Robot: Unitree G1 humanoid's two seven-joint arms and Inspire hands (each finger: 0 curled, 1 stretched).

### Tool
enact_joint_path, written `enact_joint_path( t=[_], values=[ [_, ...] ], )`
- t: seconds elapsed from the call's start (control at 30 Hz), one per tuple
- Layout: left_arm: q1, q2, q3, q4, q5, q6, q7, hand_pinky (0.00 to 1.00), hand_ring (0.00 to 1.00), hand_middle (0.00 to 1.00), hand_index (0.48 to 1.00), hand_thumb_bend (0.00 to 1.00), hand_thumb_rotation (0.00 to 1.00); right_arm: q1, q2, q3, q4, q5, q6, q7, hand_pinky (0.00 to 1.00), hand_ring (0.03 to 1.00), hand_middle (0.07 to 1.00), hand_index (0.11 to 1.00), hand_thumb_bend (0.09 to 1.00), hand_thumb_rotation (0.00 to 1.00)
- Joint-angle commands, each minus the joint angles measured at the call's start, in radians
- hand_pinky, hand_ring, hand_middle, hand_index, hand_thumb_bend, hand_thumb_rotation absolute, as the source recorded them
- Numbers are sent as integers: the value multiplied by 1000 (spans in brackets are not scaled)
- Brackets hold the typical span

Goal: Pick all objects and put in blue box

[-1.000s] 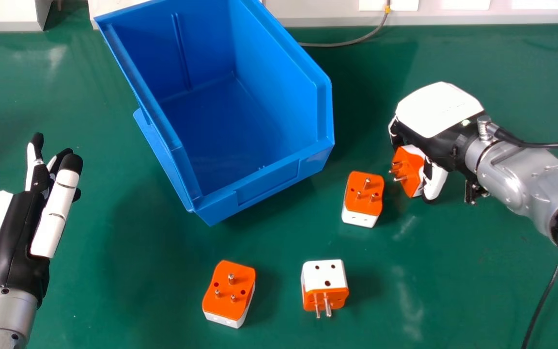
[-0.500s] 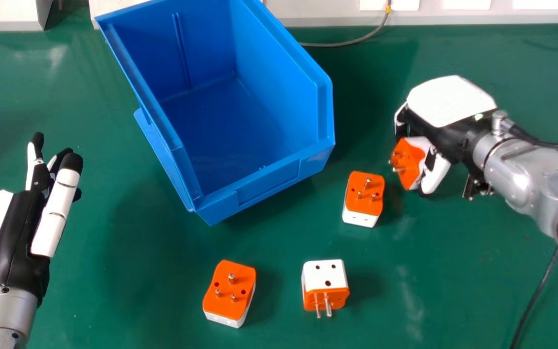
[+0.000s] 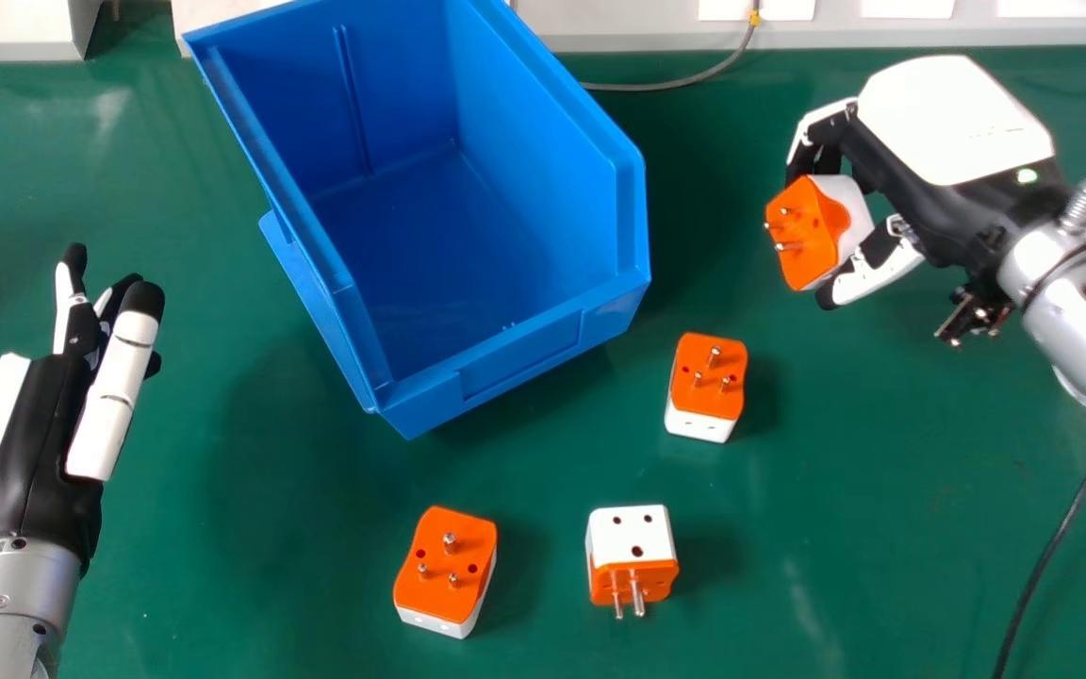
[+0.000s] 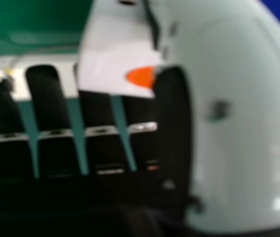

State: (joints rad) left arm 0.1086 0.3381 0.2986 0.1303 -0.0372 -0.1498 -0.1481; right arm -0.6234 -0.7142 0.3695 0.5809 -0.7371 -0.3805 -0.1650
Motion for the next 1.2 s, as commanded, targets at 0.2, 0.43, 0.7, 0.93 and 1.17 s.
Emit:
enact_joint_path(
  t=[0.2, 0.43, 0.7, 0.93, 1.17],
  values=[
    [-35, 7, -7, 20, 16, -15, 19, 879, 940, 957, 934, 537, 978, 248, -48, -179, -444, 68, 25, 65, 328, 454, 530, 534, 488, 0],
    [-46, 3, -14, 30, 16, -17, 24, 883, 944, 957, 926, 543, 978, 407, 1, -216, -621, 55, -16, 51, 323, 449, 534, 549, 487, 0],
    [-55, -2, -20, 21, 3, -10, 14, 888, 951, 971, 927, 543, 978, 432, 74, -177, -662, 25, -93, 64, 323, 449, 534, 551, 487, 0],
    [-71, -3, -26, 41, 6, -16, 18, 896, 963, 985, 938, 535, 979, 308, 174, -104, -555, -19, -109, 70, 324, 451, 532, 551, 487, 0],
    [-82, -5, -33, 53, 9, -21, 24, 902, 968, 991, 947, 535, 980, 122, 291, -19, -377, -123, -74, 32, 325, 452, 531, 555, 487, 0]
  ],
)
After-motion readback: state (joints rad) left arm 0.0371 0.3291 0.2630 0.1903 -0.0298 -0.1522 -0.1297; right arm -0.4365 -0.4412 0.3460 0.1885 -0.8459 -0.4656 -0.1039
